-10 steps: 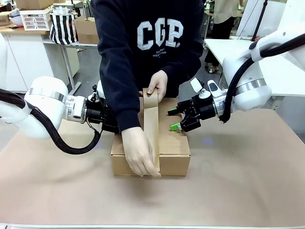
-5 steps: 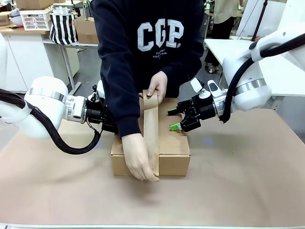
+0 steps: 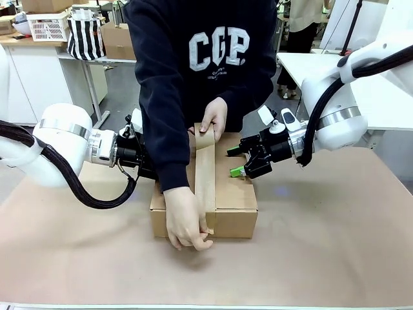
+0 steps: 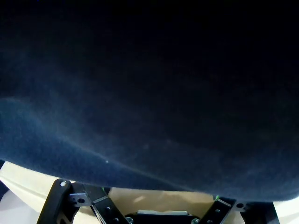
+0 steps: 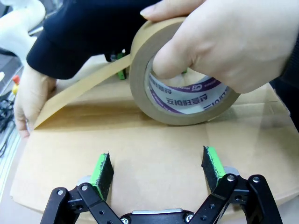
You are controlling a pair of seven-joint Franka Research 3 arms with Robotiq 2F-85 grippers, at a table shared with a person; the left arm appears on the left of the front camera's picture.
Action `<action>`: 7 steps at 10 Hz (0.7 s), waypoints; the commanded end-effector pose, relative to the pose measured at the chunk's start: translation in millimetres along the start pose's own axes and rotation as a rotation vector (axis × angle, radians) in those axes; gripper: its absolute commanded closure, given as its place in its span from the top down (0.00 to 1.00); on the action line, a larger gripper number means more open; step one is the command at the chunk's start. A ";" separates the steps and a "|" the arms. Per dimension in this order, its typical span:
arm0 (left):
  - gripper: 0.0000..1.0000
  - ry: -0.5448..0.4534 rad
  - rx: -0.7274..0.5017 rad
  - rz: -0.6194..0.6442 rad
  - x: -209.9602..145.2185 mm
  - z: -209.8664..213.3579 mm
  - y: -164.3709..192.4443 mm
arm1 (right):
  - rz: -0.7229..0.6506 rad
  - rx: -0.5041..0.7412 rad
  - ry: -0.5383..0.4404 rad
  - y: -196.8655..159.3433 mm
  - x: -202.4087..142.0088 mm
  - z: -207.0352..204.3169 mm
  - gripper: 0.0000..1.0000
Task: Pack the gift set into the box.
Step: Press and hold the closed box until the human finishes sealing it.
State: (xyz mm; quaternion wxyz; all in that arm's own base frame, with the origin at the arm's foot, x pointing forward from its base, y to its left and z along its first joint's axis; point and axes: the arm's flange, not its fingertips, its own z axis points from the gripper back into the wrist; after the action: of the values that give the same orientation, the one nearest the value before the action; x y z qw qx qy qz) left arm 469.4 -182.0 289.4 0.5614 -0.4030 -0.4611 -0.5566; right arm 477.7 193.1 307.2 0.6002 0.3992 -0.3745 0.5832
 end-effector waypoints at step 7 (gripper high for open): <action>1.00 0.007 0.003 -0.012 -4.2 2.0 -3.4 | -0.002 -0.002 0.005 0.2 -1.7 -1.2 1.00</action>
State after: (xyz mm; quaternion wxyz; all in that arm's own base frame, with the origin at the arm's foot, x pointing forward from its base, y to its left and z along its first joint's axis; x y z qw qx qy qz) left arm 469.5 -181.8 289.4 0.5614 -0.4030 -0.4612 -0.5565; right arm 477.8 193.2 307.3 0.6001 0.3992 -0.3746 0.5832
